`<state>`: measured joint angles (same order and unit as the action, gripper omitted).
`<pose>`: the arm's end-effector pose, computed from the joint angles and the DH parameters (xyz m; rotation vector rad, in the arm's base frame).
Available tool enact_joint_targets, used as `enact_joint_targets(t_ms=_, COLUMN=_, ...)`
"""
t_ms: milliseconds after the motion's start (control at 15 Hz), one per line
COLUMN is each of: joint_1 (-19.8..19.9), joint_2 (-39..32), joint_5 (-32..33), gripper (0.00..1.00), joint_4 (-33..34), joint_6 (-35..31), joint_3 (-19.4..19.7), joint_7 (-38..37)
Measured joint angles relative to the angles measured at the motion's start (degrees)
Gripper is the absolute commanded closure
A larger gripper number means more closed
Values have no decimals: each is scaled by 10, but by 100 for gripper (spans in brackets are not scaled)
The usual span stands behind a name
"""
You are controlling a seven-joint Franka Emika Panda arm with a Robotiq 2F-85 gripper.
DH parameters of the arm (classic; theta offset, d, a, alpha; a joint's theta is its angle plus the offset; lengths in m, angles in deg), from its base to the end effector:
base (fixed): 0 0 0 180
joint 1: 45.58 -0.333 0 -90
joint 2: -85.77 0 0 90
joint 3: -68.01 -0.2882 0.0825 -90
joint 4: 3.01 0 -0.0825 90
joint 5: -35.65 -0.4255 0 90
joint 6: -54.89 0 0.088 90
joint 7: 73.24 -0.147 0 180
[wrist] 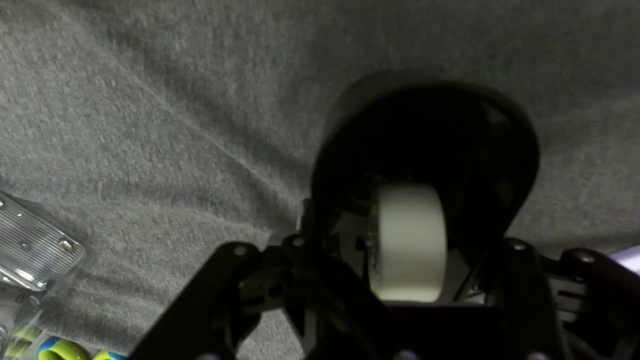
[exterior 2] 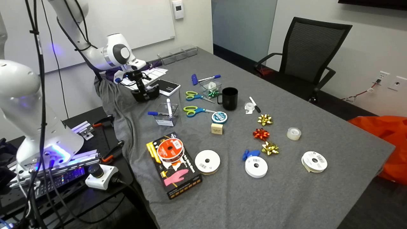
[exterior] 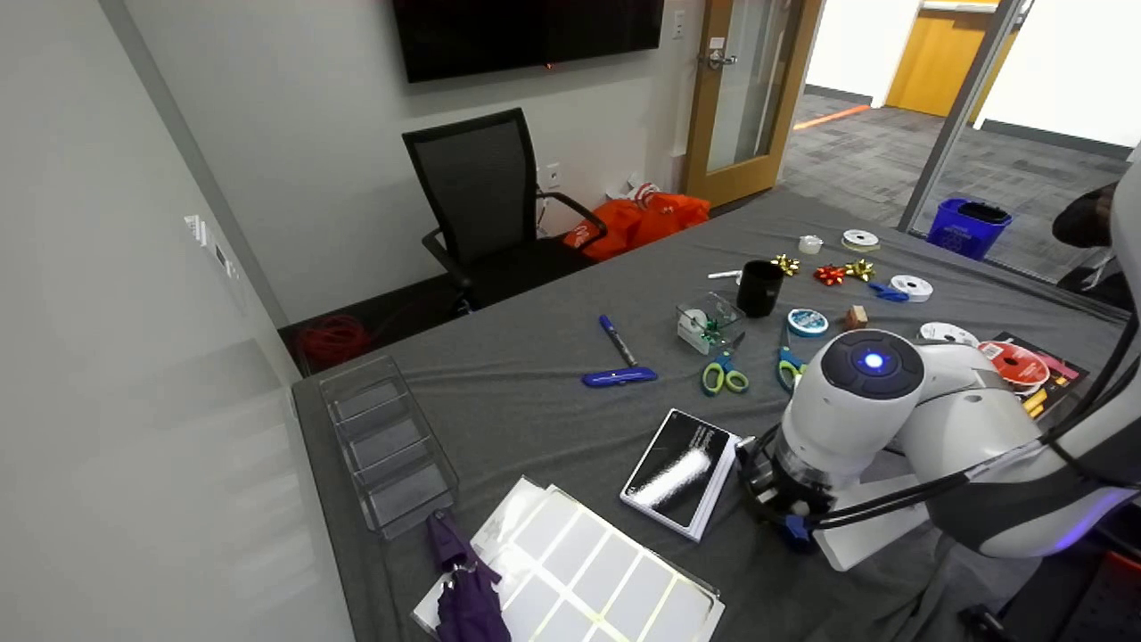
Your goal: Move the tape dispenser backwards
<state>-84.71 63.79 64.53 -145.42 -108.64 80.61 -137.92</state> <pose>0.4114 0.2092 0.0352 2.9535 -0.2436 0.2080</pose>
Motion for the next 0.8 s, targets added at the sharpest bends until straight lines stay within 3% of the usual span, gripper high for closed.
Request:
enact_joint_targets(t_ms=400, joint_1=29, joint_2=68, joint_5=-81, gripper=62, joint_4=21, joint_6=48, joint_3=-56, joint_7=0)
enact_joint_targets(t_ms=800, joint_1=88, joint_2=59, joint_5=-124, gripper=62, joint_4=111, joint_6=137, joint_3=-93, joint_7=-64)
